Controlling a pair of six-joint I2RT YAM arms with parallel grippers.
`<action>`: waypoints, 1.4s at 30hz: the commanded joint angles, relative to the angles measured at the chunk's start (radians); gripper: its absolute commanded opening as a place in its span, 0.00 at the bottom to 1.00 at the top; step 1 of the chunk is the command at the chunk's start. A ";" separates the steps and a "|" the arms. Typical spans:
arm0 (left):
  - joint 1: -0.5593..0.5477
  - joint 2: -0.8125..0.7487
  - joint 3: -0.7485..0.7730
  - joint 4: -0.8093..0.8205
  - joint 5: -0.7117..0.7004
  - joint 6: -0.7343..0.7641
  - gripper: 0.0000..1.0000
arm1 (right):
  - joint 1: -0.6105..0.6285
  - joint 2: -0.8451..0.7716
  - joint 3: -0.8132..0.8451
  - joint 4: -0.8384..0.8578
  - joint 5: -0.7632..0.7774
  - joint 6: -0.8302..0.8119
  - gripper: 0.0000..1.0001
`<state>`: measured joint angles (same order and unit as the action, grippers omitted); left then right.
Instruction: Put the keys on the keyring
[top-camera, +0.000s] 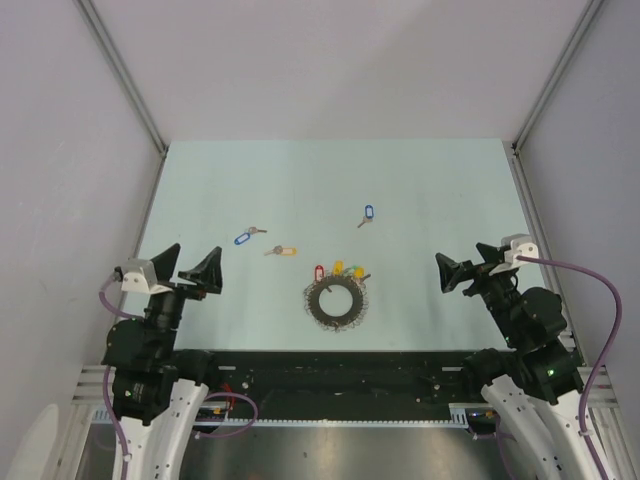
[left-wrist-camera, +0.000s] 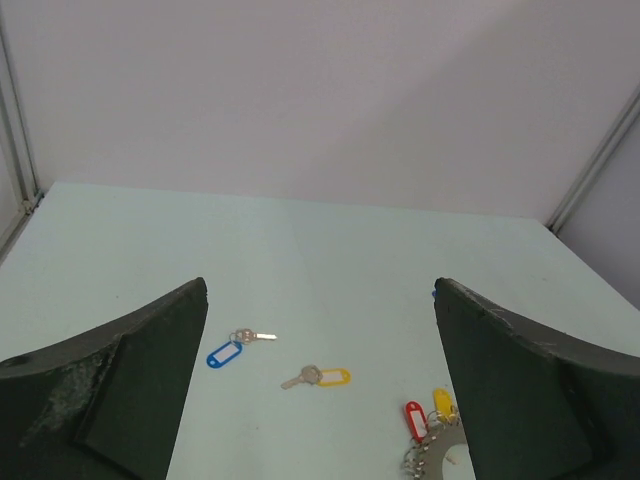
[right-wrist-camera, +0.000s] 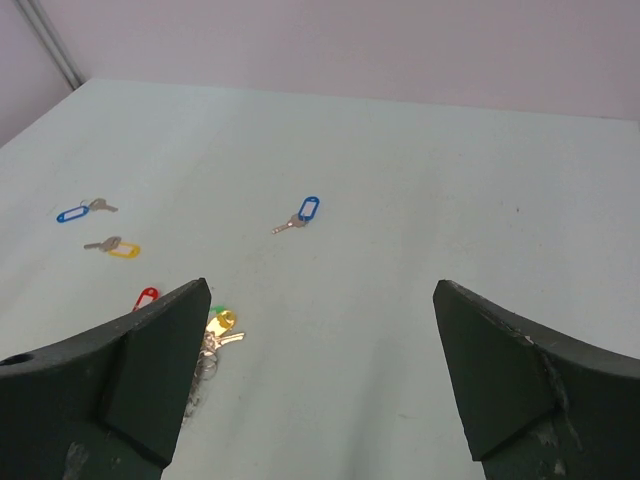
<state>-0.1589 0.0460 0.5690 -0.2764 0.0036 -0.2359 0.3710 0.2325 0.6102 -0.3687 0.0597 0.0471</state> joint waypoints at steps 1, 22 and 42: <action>-0.034 0.038 0.014 0.002 0.001 0.009 1.00 | -0.012 -0.007 0.036 0.002 0.031 -0.015 1.00; -0.057 0.090 0.029 -0.090 -0.088 -0.055 1.00 | -0.023 0.418 0.082 -0.052 -0.182 0.213 1.00; -0.056 0.189 0.035 -0.106 -0.054 -0.072 1.00 | 0.160 0.856 -0.009 0.229 -0.317 0.411 0.80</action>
<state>-0.2119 0.2413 0.5713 -0.3920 -0.0666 -0.2886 0.4683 1.0058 0.5949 -0.2367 -0.2733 0.4122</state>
